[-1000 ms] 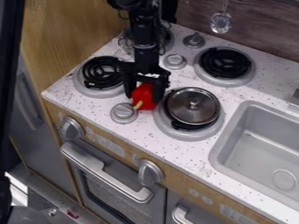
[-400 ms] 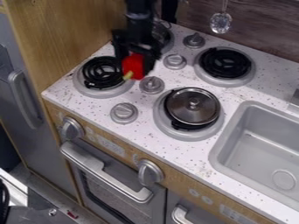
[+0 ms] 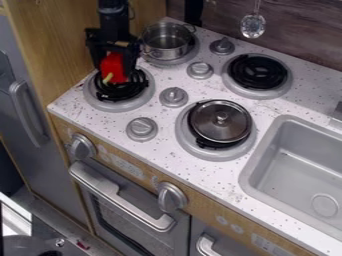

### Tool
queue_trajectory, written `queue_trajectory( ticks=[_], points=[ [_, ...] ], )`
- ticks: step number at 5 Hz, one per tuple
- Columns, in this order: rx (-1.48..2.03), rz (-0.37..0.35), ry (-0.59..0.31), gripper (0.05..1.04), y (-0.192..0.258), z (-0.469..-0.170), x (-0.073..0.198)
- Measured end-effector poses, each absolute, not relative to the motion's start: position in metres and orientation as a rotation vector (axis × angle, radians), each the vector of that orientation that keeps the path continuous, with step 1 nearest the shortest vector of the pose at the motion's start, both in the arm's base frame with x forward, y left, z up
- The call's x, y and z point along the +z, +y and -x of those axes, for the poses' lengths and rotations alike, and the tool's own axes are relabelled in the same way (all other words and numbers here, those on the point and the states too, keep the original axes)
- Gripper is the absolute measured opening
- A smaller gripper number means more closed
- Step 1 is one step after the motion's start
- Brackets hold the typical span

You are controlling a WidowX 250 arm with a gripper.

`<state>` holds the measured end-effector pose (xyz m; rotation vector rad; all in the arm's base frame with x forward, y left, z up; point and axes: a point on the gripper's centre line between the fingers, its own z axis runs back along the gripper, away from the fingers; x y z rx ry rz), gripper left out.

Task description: Take the red bell pepper and put it on the lower left burner

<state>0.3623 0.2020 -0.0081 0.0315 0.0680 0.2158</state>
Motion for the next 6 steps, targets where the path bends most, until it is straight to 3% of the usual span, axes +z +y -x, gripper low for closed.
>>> queue_trajectory(
  ticks=[2,3,4,5,6],
  points=[
    [0.189,0.019,0.074,0.919,0.203,-0.367,-0.023],
    [0.160,0.021,0.101,1.000,0.194,-0.362,-0.030],
    [0.111,-0.051,0.017,1.000,0.190,-0.367,0.012],
    [0.040,-0.072,-0.033,1.000,0.166,-0.365,0.044],
    [0.003,-0.071,-0.038,1.000,0.145,-0.351,0.054]
  ],
)
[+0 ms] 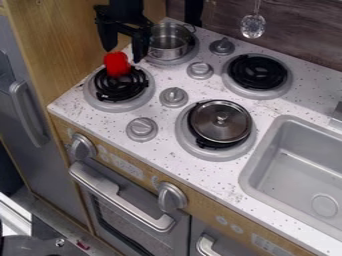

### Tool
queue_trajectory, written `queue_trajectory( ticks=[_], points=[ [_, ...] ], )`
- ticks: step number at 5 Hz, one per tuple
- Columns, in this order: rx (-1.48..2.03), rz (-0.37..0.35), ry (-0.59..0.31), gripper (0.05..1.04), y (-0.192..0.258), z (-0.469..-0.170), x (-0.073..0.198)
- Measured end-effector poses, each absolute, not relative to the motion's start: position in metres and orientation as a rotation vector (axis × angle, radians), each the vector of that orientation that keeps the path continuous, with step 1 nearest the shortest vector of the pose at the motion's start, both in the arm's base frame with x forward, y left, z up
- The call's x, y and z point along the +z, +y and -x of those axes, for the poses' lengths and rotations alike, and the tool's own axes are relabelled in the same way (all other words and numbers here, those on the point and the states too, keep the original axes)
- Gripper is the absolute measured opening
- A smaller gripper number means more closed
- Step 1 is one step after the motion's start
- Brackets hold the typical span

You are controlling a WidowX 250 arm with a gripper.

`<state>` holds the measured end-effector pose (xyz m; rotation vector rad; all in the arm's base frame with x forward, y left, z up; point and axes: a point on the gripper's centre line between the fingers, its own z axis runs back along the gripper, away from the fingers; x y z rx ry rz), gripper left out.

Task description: Take the red bell pepper and put it on the lower left burner

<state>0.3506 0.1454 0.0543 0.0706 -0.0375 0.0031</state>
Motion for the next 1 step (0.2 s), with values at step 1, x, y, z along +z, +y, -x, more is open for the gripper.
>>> queue_trajectory(
  ticks=[1],
  points=[
    [-0.032,-0.064,-0.018,1.000,0.1303,-0.3440,0.0505]
  ],
)
